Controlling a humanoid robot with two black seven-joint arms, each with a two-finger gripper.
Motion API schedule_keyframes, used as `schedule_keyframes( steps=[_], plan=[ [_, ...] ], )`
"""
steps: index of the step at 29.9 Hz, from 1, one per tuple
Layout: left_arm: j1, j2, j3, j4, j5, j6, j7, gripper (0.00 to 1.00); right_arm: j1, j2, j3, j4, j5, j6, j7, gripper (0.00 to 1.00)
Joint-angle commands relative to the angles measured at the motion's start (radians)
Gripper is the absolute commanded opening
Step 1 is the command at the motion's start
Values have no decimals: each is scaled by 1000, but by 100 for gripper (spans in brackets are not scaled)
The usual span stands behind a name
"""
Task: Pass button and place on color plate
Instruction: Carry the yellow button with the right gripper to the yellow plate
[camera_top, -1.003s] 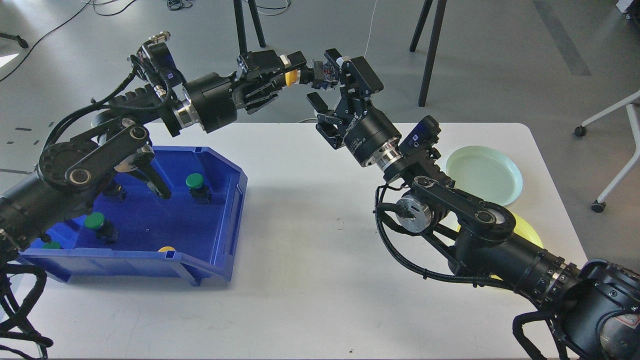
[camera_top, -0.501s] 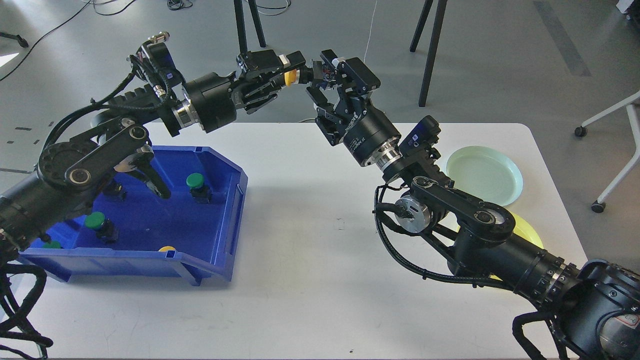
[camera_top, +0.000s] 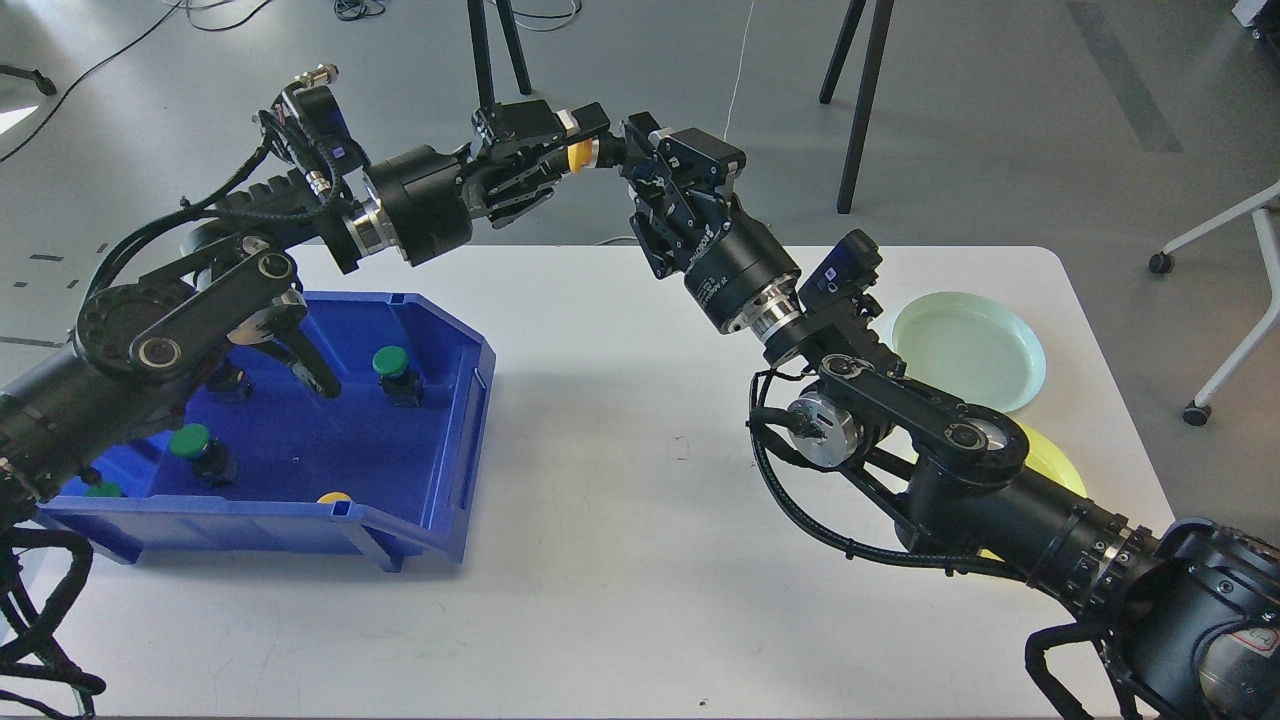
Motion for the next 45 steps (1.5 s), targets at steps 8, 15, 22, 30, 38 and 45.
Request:
schedule_keyframes(
  steps=[8, 15, 22, 30, 38, 45],
  plan=[
    [0, -8, -2, 0, -3, 0, 0, 91, 1, 0, -3, 5, -1, -1, 0, 6],
    [0, -10, -4, 0, -5, 0, 0, 92, -17, -18, -3, 43, -1, -29, 0, 6],
    [1, -10, -4, 1, -28, 0, 0, 94, -117, -262, 20, 138, -1, -98, 0, 6],
    [5, -10, -4, 4, -29, 0, 0, 94, -365, -704, -4, 358, -47, -311, 0, 6],
    [12, -8, -2, 6, -72, 0, 0, 95, -608, -844, -15, 432, -122, -457, 0, 8],
    [15, -8, -2, 9, -74, 0, 0, 95, -646, -781, -21, 303, -67, -454, 0, 9]
  ],
)
